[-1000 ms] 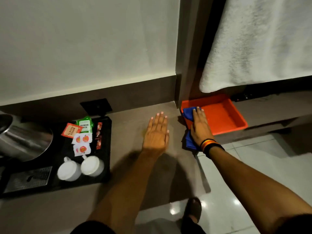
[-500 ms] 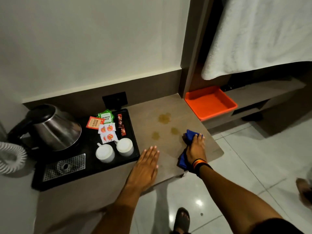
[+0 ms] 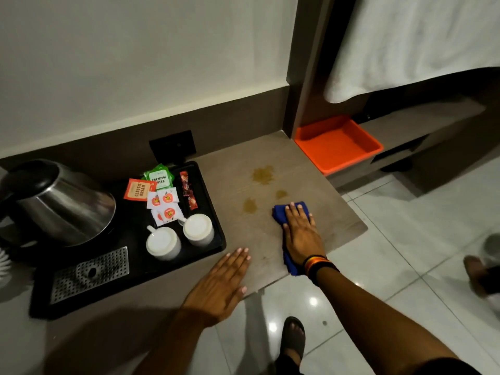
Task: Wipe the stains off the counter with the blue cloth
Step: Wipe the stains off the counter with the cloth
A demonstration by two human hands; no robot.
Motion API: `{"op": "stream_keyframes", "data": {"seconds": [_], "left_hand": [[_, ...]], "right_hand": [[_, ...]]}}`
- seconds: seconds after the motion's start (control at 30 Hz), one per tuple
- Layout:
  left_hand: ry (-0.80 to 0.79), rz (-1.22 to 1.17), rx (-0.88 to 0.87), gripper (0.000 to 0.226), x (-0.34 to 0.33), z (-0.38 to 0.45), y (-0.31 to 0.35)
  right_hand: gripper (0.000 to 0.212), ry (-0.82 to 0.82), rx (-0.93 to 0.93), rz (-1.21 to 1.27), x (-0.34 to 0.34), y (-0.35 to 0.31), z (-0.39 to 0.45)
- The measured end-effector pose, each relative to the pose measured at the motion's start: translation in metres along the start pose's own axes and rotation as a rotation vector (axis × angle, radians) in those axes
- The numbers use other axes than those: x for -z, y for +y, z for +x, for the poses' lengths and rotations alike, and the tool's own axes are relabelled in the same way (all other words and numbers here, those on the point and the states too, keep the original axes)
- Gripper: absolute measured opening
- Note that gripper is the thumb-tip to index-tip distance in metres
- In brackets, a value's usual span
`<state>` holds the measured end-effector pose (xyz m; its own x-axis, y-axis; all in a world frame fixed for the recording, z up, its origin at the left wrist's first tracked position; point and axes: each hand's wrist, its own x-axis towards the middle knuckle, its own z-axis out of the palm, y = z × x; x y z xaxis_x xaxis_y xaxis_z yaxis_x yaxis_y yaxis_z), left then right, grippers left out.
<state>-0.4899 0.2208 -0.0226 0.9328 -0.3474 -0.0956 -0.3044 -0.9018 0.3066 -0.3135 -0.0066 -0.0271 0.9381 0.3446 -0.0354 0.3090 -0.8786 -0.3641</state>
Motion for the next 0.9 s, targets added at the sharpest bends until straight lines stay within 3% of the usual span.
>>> {"op": "stream_keyframes", "data": {"seconds": [0.2, 0.3, 0.43, 0.63, 0.77, 0.9], "left_hand": [[-0.069, 0.016, -0.025, 0.069, -0.007, 0.01, -0.017], [0.055, 0.01, -0.077, 0.065, -0.013, 0.007, -0.022], [0.085, 0.018, -0.114, 0.063, -0.007, 0.004, -0.025], [0.168, -0.072, -0.125, 0.058, -0.013, 0.006, -0.033], [0.147, -0.081, -0.125, 0.059, -0.017, 0.006, -0.036], [0.166, -0.081, -0.121, 0.06, -0.018, 0.003, -0.036]], "right_hand": [[0.054, 0.066, -0.169, 0.036, 0.011, -0.008, 0.069], [0.053, 0.024, -0.03, 0.03, 0.001, -0.023, 0.08], [0.051, -0.029, 0.156, 0.025, -0.003, -0.01, 0.037], [0.049, 0.062, -0.061, 0.128, 0.002, -0.029, 0.081], [0.049, -0.053, 0.168, 0.143, -0.016, -0.079, 0.077], [0.049, -0.072, 0.297, 0.086, -0.016, -0.049, 0.042]]}}
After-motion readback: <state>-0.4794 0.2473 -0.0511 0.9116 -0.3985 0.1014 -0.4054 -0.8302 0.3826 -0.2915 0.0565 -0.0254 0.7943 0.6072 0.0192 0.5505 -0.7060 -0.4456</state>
